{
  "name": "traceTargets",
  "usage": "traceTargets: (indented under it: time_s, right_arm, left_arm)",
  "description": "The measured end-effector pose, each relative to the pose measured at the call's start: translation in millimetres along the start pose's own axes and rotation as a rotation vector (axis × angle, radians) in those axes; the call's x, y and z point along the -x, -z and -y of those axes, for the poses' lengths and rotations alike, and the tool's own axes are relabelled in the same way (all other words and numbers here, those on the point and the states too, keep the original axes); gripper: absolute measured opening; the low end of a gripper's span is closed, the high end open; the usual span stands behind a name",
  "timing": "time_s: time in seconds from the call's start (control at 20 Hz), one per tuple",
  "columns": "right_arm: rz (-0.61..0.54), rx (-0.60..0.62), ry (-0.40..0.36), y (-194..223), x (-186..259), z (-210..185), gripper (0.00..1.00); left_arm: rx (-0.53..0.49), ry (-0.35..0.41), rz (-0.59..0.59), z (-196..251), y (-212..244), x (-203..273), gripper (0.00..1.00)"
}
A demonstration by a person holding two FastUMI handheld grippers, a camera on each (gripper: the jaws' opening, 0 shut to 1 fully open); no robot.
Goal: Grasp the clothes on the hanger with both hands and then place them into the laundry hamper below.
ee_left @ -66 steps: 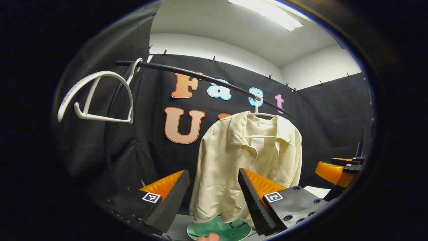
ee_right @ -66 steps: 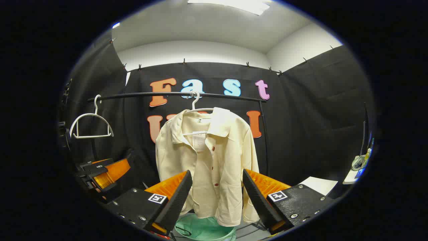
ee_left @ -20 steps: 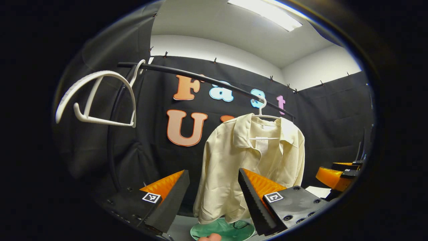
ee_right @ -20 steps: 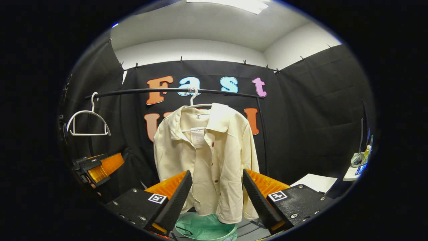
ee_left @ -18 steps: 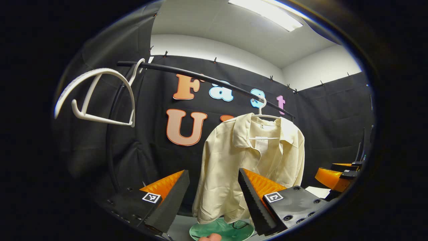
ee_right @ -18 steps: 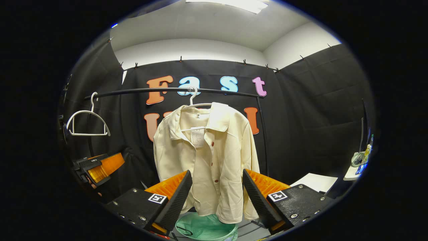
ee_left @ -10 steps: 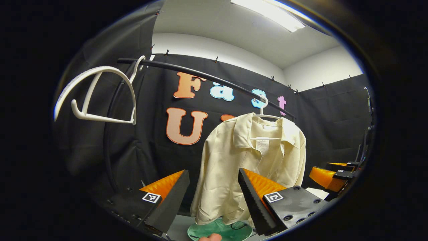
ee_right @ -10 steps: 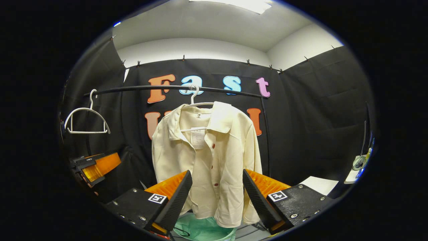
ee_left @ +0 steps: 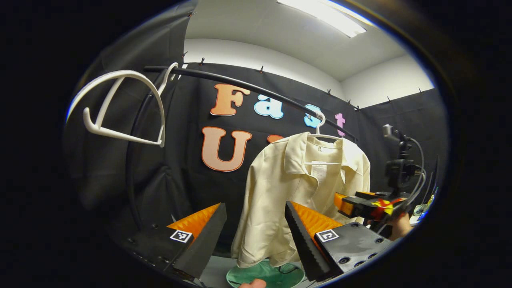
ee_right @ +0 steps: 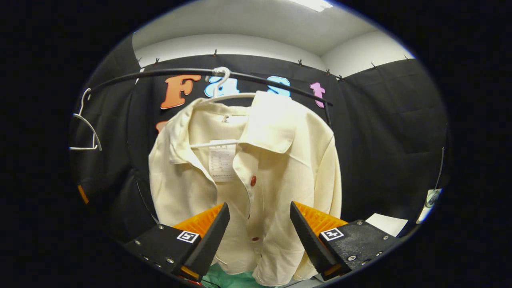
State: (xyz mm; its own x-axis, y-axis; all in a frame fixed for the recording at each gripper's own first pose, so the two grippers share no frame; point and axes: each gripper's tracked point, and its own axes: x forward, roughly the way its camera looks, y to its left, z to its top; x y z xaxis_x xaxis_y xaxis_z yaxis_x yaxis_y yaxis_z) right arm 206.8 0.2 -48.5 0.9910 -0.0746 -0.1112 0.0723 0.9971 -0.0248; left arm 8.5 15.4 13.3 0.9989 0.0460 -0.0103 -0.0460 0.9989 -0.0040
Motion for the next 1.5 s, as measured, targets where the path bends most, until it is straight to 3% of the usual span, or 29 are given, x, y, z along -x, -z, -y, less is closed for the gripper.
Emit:
traceTargets:
  time_s: [0.25, 0.4, 0.5, 0.65, 0.7, 0.75, 0.8, 0.9, 0.95, 1.0, 1.05, 1.2, 1.35, 1.5]
  right_arm:
    - [-0.007, -0.004, 0.154, 1.3, -39.9, 25.0, 0.95]
    - [-0.008, 0.002, 0.117, -0.7, -51.4, 20.4, 0.95]
    - [-0.013, -0.023, 0.036, -3.2, -51.7, 1.5, 0.95]
    - [-0.024, 0.062, 0.141, 2.7, -63.6, 22.6, 0.95]
    - [-0.027, 0.064, 0.148, 3.5, -66.5, 23.8, 0.95]
    - [-0.028, 0.051, 0.147, 3.4, -68.1, 24.9, 0.87]
    - [-0.023, 0.036, 0.144, 2.1, -68.7, 27.9, 0.89]
    - [-0.019, 0.024, 0.138, -2.0, -67.5, 40.3, 0.76]
    - [-0.019, 0.020, 0.135, -2.6, -63.7, 45.2, 0.63]
    - [-0.019, 0.020, 0.122, -3.8, -61.0, 47.3, 0.56]
    - [-0.019, 0.023, 0.104, -4.9, -58.2, 49.0, 0.40]
    - [-0.008, 0.050, 0.045, -11.4, -46.0, 46.2, 0.14]
    - [0.020, 0.074, 0.005, -24.1, -23.8, 47.3, 0.04]
    - [0.040, 0.078, -0.019, -37.5, -0.4, 53.7, 0.01]
  left_arm:
    - [-0.006, -0.039, -0.009, -12.8, 4.8, -3.9, 1.00]
    - [0.011, -0.039, -0.015, -11.8, 8.6, -8.4, 1.00]
    - [0.017, -0.032, -0.016, -8.5, 10.8, -12.2, 1.00]
    - [0.023, -0.026, -0.022, -5.7, 13.4, -20.7, 0.96]
    - [0.024, -0.022, -0.018, -4.4, 13.8, -17.1, 0.96]
    - [0.025, -0.017, -0.014, -3.6, 13.2, -18.2, 0.96]
    - [0.024, -0.012, -0.011, -2.3, 13.4, -19.7, 0.96]
    - [0.021, 0.001, -0.011, 0.7, 15.4, -22.8, 0.96]
    - [0.020, 0.015, -0.010, 3.9, 17.3, -24.9, 0.96]
    - [0.022, 0.038, -0.009, 11.2, 19.1, -28.8, 0.96]
    - [0.027, 0.070, -0.007, 22.4, 19.4, -35.8, 1.00]
    - [0.035, 0.170, 0.000, 59.2, 21.0, -64.2, 0.97]
    - [0.046, 0.257, 0.000, 96.7, 29.5, -89.0, 0.97]
    - [0.034, 0.298, -0.017, 124.3, 47.4, -118.3, 1.00]
